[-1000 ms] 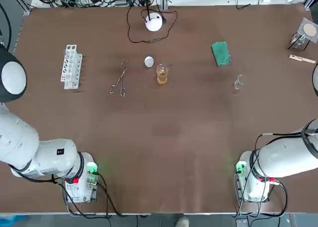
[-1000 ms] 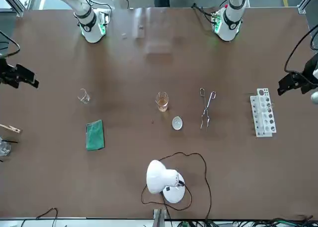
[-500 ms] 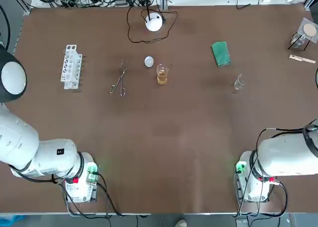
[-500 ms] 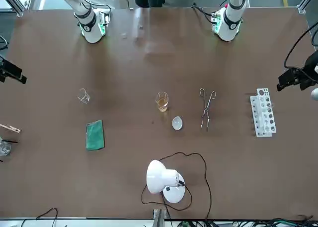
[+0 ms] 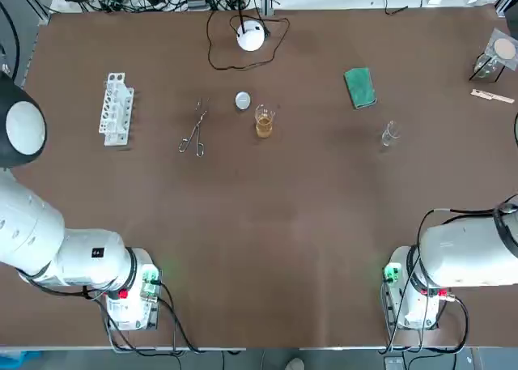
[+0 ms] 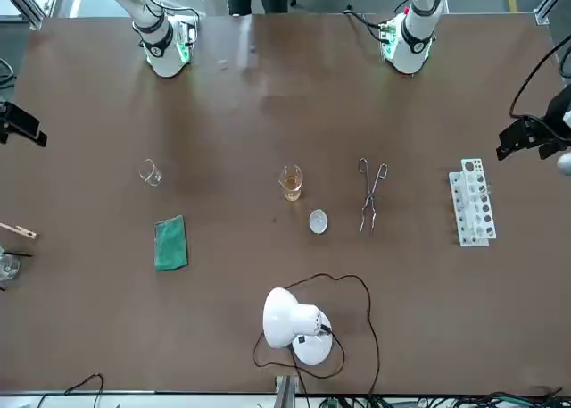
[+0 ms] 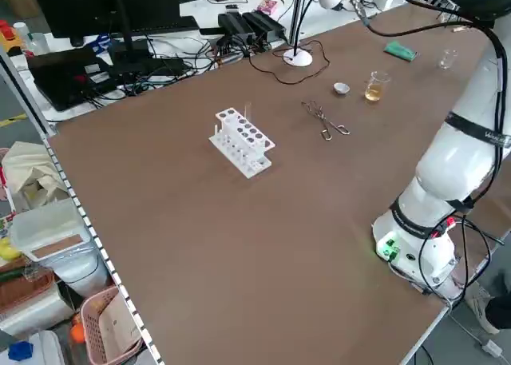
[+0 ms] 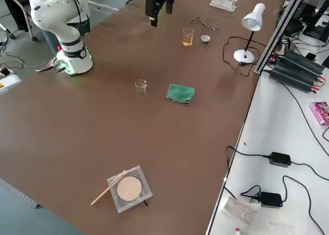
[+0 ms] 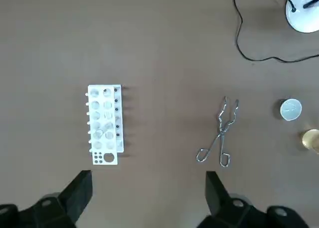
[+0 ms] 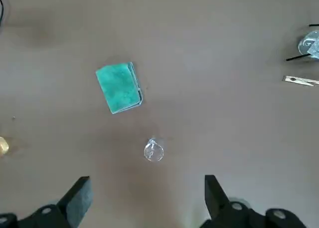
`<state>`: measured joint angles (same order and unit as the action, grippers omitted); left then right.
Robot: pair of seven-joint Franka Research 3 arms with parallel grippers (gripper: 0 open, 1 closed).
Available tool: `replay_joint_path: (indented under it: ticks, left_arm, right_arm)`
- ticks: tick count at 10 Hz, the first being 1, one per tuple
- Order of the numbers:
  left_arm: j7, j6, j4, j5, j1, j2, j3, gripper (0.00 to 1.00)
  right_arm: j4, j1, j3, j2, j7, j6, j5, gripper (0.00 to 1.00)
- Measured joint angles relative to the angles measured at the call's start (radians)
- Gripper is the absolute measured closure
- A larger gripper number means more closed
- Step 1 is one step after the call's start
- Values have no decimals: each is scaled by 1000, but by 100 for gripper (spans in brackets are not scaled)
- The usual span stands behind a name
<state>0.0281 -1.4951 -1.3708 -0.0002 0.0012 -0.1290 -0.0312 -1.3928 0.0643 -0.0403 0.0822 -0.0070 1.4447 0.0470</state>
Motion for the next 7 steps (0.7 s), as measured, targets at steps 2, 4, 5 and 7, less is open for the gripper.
replay_joint_path:
  ticks: [2,4,5,7]
  left_arm:
    - [-2,0,0,0,0,0,1,0]
    - [-2,0,1,0,0,0,2,0]
    - [-2,0,1,0,0,0,3,0]
    - [-2,0,1,0,1,0,4,0]
  right_arm:
    - [-22,-2,3,1,0,22,-2,0]
    - [-60,-3,4,-4,0,83,-3,0]
    - [-106,-3,4,-22,0,132,-3,0]
    - [-179,-3,5,-72,0,153,-4,0]
